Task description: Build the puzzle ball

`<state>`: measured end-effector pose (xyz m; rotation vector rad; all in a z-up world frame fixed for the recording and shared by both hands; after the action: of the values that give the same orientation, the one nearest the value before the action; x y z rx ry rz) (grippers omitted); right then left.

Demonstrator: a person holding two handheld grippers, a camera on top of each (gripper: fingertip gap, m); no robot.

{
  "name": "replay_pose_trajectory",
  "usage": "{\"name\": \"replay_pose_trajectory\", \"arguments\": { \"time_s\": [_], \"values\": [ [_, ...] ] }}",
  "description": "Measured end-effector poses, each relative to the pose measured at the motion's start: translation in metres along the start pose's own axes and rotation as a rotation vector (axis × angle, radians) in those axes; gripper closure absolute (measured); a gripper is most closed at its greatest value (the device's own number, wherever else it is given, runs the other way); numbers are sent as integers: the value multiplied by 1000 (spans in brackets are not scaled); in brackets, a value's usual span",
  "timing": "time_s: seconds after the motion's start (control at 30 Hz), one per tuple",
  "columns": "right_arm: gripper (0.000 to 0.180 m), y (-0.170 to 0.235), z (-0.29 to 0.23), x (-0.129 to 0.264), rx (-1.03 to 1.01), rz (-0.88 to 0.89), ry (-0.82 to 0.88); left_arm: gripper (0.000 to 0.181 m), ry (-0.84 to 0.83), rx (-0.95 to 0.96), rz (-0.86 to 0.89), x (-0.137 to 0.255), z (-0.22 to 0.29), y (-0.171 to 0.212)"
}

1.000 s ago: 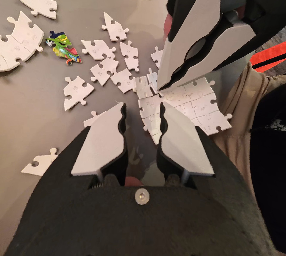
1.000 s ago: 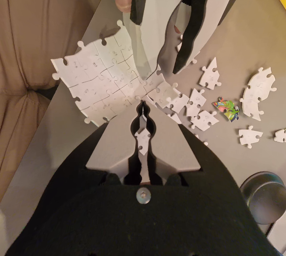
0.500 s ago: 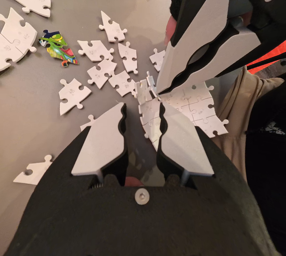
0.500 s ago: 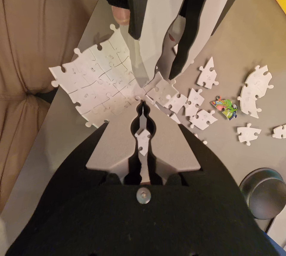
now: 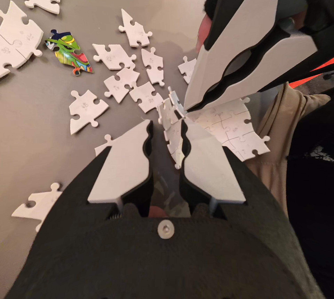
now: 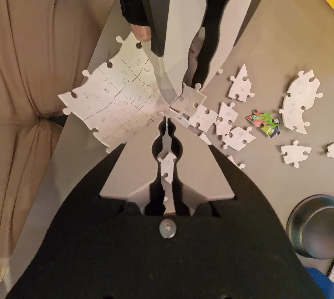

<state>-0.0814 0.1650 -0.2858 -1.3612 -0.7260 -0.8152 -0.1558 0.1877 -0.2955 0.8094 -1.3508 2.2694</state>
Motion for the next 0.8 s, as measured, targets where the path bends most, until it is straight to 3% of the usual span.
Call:
{"name": "replay_pose_trajectory", "arguments": {
  "time_s": [0.03, 0.3, 0.47, 0.67, 0.8],
  "values": [
    [180, 1, 0, 0, -6, 2, 4, 154, 3, 6, -4, -1, 0, 1],
    [178, 2, 2, 5, -81, 48, 23, 172, 67, 72, 35, -1, -1, 3],
    [161, 7, 17, 15, -184, 100, 34, 175, 83, 80, 50, -1, 0, 2],
    [152, 15, 29, 3, -231, 117, -99, 176, 91, 80, 56, -1, 0, 2],
    [161, 16, 28, -6, -219, 95, -206, 176, 93, 79, 57, 0, 0, 2]
  ]
}}
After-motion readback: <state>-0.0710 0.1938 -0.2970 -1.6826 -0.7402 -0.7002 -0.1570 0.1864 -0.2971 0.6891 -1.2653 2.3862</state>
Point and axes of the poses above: each gripper's, where its closed fingertips meet, x back along the fingers, y out of its underside, z = x × y across the jaws, the point moved 5 cm from there along x, back along the fingers, and after that the axes turned 4 degrees about z, right-handed, at the moved point
